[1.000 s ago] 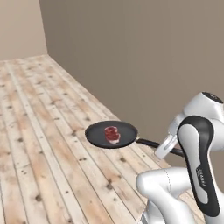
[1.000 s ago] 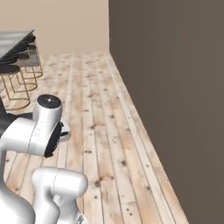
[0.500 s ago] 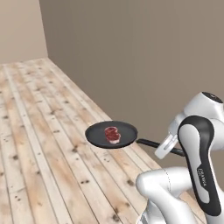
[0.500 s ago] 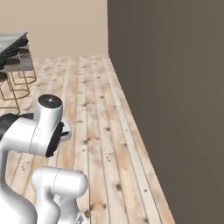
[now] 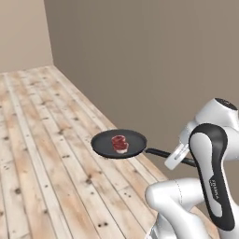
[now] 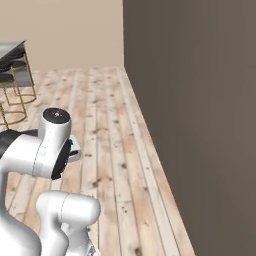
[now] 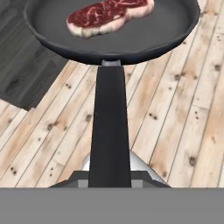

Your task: Pick up the pan with the steak in it and place it on the dining table. Then place the steak on the plate.

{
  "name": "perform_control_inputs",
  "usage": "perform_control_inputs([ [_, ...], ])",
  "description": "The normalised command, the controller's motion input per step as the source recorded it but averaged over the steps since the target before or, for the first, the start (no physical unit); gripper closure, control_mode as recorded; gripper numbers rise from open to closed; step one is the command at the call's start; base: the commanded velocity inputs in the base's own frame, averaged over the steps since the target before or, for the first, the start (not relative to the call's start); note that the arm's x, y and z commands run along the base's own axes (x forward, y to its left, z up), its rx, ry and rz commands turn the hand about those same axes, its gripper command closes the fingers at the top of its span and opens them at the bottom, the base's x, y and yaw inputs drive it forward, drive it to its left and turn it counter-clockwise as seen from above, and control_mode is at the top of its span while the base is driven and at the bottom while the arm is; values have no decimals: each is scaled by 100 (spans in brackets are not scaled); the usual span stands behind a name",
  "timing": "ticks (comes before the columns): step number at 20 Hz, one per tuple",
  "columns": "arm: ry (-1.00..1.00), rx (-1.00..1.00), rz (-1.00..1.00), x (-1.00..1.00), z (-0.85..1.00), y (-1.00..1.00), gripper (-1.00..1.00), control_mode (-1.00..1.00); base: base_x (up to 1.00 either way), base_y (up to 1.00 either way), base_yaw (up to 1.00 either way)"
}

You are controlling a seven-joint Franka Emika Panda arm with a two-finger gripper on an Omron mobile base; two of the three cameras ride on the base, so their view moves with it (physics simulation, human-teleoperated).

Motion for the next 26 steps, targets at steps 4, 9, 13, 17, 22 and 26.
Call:
perform_control_inputs([
  [4,0,0,0,0,0,0,100,100,100,5,1],
  [9,0,0,0,0,0,0,100,100,100,12,1],
  [13,0,0,0,0,0,0,100,100,100,17,0],
  [17,0,0,0,0,0,0,100,100,100,18,0],
  [22,0,0,0,0,0,0,100,100,100,19,0],
  [26,0,0,0,0,0,0,100,100,100,21,0],
])
